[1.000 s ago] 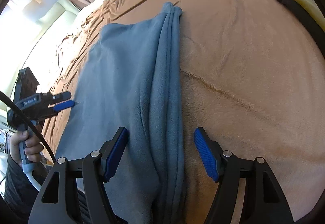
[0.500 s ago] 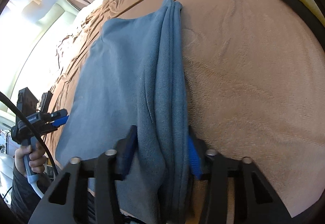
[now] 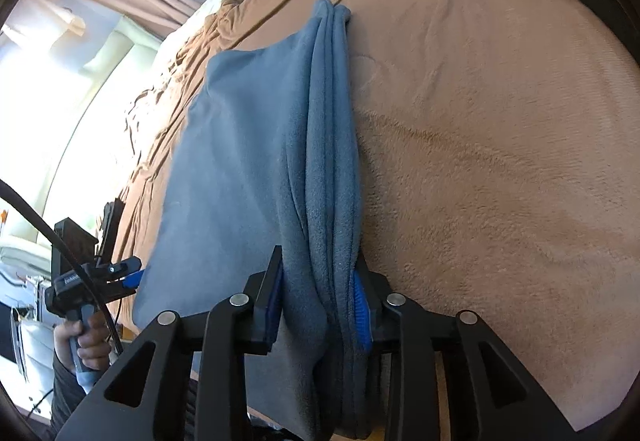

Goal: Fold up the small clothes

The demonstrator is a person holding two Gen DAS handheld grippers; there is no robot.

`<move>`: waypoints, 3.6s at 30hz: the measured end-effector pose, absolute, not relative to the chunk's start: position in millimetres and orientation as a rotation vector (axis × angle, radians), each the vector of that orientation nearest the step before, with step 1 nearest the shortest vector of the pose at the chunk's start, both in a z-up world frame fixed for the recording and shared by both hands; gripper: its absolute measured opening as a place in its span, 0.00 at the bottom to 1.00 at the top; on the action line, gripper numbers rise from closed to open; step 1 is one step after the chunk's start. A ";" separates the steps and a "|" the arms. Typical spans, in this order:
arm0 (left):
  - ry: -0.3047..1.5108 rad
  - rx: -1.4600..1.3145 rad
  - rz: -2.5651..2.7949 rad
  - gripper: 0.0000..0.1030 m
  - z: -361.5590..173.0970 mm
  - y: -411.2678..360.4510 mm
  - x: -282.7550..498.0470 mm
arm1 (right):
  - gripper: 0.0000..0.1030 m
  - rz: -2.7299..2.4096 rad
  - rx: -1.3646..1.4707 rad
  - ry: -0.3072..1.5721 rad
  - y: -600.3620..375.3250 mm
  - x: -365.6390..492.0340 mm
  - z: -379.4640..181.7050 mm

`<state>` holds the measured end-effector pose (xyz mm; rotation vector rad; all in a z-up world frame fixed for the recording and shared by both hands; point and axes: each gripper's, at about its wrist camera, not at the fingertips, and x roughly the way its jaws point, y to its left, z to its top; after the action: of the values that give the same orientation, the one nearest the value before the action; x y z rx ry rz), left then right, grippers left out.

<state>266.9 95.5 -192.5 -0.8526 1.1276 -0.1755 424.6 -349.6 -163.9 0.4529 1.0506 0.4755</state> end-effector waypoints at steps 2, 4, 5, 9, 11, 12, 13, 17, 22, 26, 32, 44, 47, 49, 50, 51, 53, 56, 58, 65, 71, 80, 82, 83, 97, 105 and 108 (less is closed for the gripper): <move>1.131 -0.865 -0.207 0.52 -194.5 88.8 269.5 | 0.28 0.483 0.478 1.055 -353.8 426.4 -165.5; 1.149 -0.883 -0.236 0.46 -199.8 80.5 272.9 | 0.28 0.490 0.487 1.057 -356.8 427.0 -167.4; 1.155 -0.879 -0.233 0.46 -201.7 77.4 273.3 | 0.28 0.492 0.487 1.055 -357.6 427.0 -168.3; 1.153 -0.908 -0.200 0.27 -207.4 77.1 269.9 | 0.28 0.491 0.476 1.052 -358.7 425.7 -168.5; 1.151 -0.919 -0.201 0.16 -208.7 78.6 267.6 | 0.23 0.482 0.453 1.051 -354.5 423.9 -165.3; 1.147 -0.921 -0.206 0.12 -207.6 78.9 266.2 | 0.21 0.475 0.438 1.048 -350.0 421.9 -162.1; 1.142 -0.916 -0.206 0.10 -204.7 79.0 264.3 | 0.20 0.468 0.430 1.044 -348.2 420.8 -159.7; 1.126 -0.926 -0.226 0.08 -191.5 84.4 259.5 | 0.18 0.467 0.446 1.025 -345.0 414.0 -150.8; 1.105 -0.883 -0.245 0.07 -171.4 88.8 252.3 | 0.17 0.501 0.466 1.006 -339.9 400.4 -145.3; 1.103 -0.847 -0.245 0.07 -160.3 93.0 242.7 | 0.17 0.538 0.471 1.006 -333.7 387.0 -145.1; 1.123 -0.798 -0.259 0.07 -151.4 97.6 221.0 | 0.17 0.584 0.480 1.027 -333.4 371.9 -154.1; 1.208 -0.750 -0.196 0.40 -172.1 99.3 231.4 | 0.62 0.560 0.428 1.039 -336.5 392.5 -154.1; 1.193 -0.763 -0.192 0.42 -175.4 101.8 238.5 | 0.62 0.535 0.442 1.033 -346.8 407.4 -155.9; 1.187 -0.773 -0.184 0.42 -178.2 105.0 244.2 | 0.62 0.505 0.460 1.047 -351.2 414.4 -162.4; 1.182 -0.774 -0.179 0.42 -179.0 106.6 248.1 | 0.62 0.497 0.470 1.050 -351.8 414.1 -165.3; 1.179 -0.776 -0.177 0.42 -179.6 108.5 251.5 | 0.62 0.495 0.482 1.052 -353.2 418.6 -168.4; 1.173 -0.782 -0.181 0.42 -180.5 110.1 261.7 | 0.62 0.501 0.495 1.049 -351.2 427.6 -172.9; 1.173 -0.781 -0.175 0.42 -182.8 110.6 275.7 | 0.62 0.521 0.501 1.053 -346.3 435.6 -177.4; 1.178 -0.782 -0.176 0.42 -184.8 111.9 285.7 | 0.62 0.531 0.509 1.050 -340.3 443.9 -178.6; 1.175 -0.804 -0.153 0.42 -190.0 122.3 320.1 | 0.62 0.573 0.560 1.059 -333.5 490.9 -189.1; 1.166 -0.788 -0.126 0.42 -188.6 129.2 350.4 | 0.62 0.547 0.512 1.058 -320.5 521.3 -191.0; 1.159 -0.737 -0.113 0.42 -186.2 125.9 385.2 | 0.60 0.480 0.333 1.059 -287.1 526.1 -175.3; 1.156 -0.741 -0.105 0.42 -187.4 128.1 388.7 | 0.34 0.432 0.268 1.049 -284.4 526.5 -172.5; 1.155 -0.743 -0.103 0.42 -188.0 128.9 390.1 | 0.29 0.421 0.273 1.044 -287.9 526.6 -172.2; 1.138 -0.799 -0.126 0.42 -191.3 145.3 402.3 | 0.23 0.561 0.672 1.067 -336.1 516.6 -201.0; 1.108 -0.826 -0.127 0.32 -194.1 148.9 425.4 | 0.43 0.587 0.622 1.070 -324.7 524.9 -195.8; 1.099 -0.784 -0.120 0.15 -187.7 146.5 425.0 | 0.18 0.540 0.523 1.076 -324.3 517.0 -186.3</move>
<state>425.0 146.5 -187.7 -0.7839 1.0991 -0.1196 517.0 -324.3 -186.3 0.5230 1.0757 0.5401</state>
